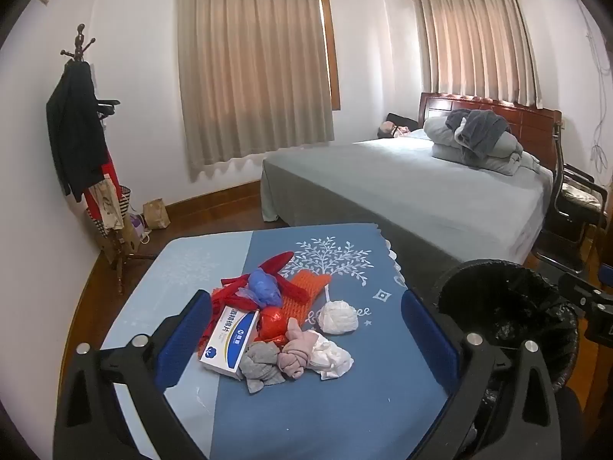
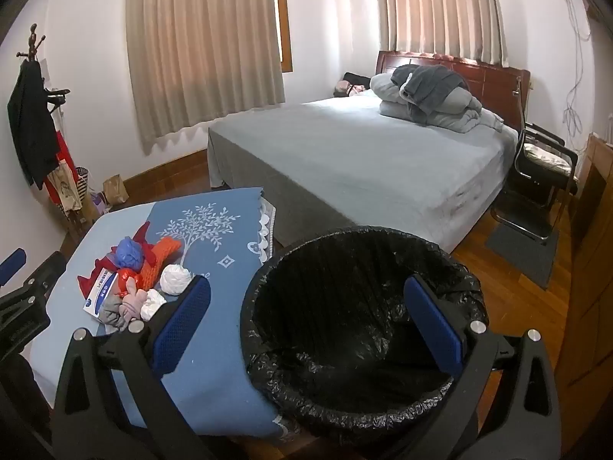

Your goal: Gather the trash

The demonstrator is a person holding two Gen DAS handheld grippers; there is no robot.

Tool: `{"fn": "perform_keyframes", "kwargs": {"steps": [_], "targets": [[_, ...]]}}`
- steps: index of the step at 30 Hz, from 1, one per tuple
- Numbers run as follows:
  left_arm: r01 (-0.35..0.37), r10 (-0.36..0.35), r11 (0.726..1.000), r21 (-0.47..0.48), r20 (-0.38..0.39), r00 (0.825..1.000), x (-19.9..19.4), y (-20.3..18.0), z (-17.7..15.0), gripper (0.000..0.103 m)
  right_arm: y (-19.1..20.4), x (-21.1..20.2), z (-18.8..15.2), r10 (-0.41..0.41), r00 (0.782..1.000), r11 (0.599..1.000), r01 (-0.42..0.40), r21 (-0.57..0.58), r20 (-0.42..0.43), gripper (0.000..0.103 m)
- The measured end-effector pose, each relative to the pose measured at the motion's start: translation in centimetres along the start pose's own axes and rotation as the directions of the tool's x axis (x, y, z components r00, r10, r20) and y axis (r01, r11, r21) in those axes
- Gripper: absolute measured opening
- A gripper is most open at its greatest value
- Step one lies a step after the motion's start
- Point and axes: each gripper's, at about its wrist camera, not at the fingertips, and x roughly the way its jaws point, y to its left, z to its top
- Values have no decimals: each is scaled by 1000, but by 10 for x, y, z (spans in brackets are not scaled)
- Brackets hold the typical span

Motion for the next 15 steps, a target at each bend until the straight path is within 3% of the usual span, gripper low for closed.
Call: {"fn": "perform_keyframes", "kwargs": {"steps": [15], "targets": [[-2, 2, 1000, -3, 0, 1000, 0, 0, 0, 97, 2, 1, 0, -4, 1000, 1000, 4, -3, 0, 98]]}}
